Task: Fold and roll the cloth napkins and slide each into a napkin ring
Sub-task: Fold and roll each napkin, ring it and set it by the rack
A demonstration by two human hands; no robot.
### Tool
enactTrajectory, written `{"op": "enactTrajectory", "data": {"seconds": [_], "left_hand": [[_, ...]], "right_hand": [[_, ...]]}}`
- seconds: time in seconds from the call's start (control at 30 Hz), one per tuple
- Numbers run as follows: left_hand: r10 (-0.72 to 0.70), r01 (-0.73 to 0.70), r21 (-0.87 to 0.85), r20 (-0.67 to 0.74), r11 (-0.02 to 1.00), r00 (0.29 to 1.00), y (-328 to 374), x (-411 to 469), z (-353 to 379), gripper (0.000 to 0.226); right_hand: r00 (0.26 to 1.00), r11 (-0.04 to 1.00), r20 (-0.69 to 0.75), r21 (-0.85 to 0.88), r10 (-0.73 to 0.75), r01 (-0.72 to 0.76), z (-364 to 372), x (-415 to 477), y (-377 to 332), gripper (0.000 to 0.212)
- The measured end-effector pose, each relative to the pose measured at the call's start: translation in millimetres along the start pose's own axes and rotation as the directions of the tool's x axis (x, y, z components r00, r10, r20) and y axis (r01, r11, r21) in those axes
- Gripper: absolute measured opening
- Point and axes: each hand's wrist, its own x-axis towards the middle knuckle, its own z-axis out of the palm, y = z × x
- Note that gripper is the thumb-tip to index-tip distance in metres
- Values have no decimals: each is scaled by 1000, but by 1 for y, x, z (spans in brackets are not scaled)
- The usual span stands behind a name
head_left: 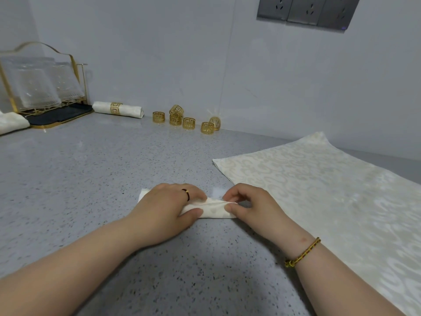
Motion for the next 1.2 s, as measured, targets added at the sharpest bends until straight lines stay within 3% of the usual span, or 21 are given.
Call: {"op": "enactTrajectory", "data": {"seconds": [0.2,0.3,0.53,0.63,0.73,0.83,1.0,1.2], "left_hand": [[-95,113,-66,231,991,968,29,30,-1,50],[-140,166,-85,254,982,957,33,43,1,32],[-175,194,-119,152,974,973,33,43,9,17],[-161,163,-42,56,986,985,33,36,12,19],[-149,149,54,4,987,989,28,35,8,24],[-213,213,80,-18,974,977,8,40,0,23],[-334,338,48,-83,940,939,-31,48,-5,24],[-324,326,0,-123,945,938,-50,55,2,21]], "right_hand": [[999,998,-41,63,-5,8,0,-1,2,32],[998,996,-55,85,-10,15,1,-1,5,33],[997,985,-69,172,-16,28,1,-3,9,31],[984,969,-178,248,23,22,-5,-3,11,32],[963,994,-262,99,65,-40,-10,-3,17,21],[975,987,-174,-61,135,-148,-11,-2,26,25],[969,976,-142,-54,202,-211,-9,-3,27,23],[971,958,-106,-174,214,-230,-26,36,22,19]]}}
